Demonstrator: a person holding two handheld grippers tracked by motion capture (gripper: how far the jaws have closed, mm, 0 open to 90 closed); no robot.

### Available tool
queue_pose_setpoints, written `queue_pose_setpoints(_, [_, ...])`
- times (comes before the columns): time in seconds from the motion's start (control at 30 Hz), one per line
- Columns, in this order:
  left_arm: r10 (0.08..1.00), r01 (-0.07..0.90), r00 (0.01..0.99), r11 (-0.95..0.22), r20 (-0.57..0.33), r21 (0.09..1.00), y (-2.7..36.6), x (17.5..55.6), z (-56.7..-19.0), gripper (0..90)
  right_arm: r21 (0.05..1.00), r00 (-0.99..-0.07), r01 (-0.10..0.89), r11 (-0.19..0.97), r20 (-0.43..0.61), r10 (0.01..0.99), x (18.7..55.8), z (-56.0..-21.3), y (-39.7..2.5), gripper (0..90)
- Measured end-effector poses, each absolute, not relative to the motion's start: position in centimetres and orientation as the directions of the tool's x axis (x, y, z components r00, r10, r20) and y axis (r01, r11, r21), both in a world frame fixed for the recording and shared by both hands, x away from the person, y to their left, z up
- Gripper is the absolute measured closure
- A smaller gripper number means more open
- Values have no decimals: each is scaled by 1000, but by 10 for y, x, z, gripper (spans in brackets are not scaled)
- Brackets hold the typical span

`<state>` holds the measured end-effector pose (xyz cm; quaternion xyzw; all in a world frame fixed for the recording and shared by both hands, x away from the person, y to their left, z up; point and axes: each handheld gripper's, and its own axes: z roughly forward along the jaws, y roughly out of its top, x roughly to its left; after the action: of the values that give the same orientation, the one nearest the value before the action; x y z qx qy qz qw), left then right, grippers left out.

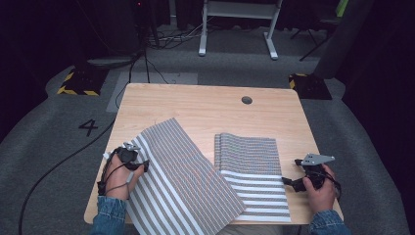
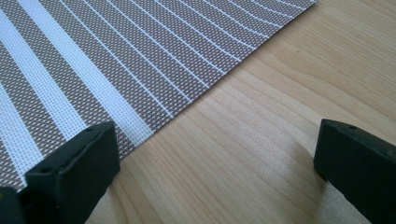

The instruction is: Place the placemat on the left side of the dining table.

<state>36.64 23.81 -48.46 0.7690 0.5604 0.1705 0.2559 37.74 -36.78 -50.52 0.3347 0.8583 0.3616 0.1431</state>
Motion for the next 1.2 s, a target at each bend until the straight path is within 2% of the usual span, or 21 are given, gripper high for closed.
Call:
queue_pose_setpoints(0.03, [935, 764, 354, -276, -21, 584, 234, 366, -483, 660, 717, -734, 472, 513, -2, 679, 377, -505, -368, 4])
queue_pose_setpoints(0.07, [930, 762, 367, -288, -19, 580, 232, 366, -483, 721, 717, -734, 472, 513, -2, 679, 377, -505, -368, 4])
queue_pose_setpoints(0.13, [922, 756, 388, -320, 4, 571, 228, 366, -481, 803, 717, -734, 472, 513, -2, 679, 377, -505, -368, 4])
queue_pose_setpoints(0.2, [912, 739, 407, -357, 43, 572, 224, 365, -479, 828, 716, -735, 472, 514, -3, 678, 377, -505, -368, 4])
queue_pose_setpoints(0.43, [871, 627, 482, -419, 96, 657, 218, 364, -452, 855, 716, -735, 472, 514, -2, 678, 378, -505, -368, 4])
queue_pose_setpoints(0.5, [853, 567, 499, -453, 151, 688, 216, 364, -438, 855, 718, -734, 474, 510, 1, 680, 378, -505, -368, 4])
queue_pose_setpoints(0.67, [831, 501, 520, -486, 200, 716, 218, 371, -420, 853, 717, -734, 473, 512, 0, 679, 378, -505, -368, 3])
queue_pose_setpoints(0.73, [816, 471, 521, -519, 251, 713, 221, 379, -404, 853, 717, -734, 473, 512, 0, 679, 378, -505, -368, 3])
queue_pose_setpoints(0.93, [782, 417, 557, -555, 280, 720, 220, 405, -385, 849, 716, -732, 474, 512, -2, 681, 378, -505, -367, 1])
queue_pose_setpoints(0.97, [762, 398, 575, -579, 298, 712, 220, 414, -382, 842, 716, -732, 474, 512, -3, 681, 378, -505, -367, 1])
queue_pose_setpoints(1.03, [749, 341, 580, -580, 321, 740, 221, 440, -382, 710, 716, -732, 474, 512, -3, 681, 378, -505, -367, 1])
queue_pose_setpoints(1.1, [764, 339, 575, -548, 293, 764, 223, 449, -385, 492, 714, -733, 475, 514, -2, 680, 378, -505, -368, 1])
queue_pose_setpoints(1.13, [792, 351, 554, -502, 258, 790, 228, 459, -390, 492, 714, -733, 475, 514, -2, 680, 378, -505, -368, 1])
queue_pose_setpoints(1.2, [825, 389, 506, -479, 252, 786, 231, 463, -400, 350, 716, -732, 475, 512, -2, 682, 378, -505, -367, 1])
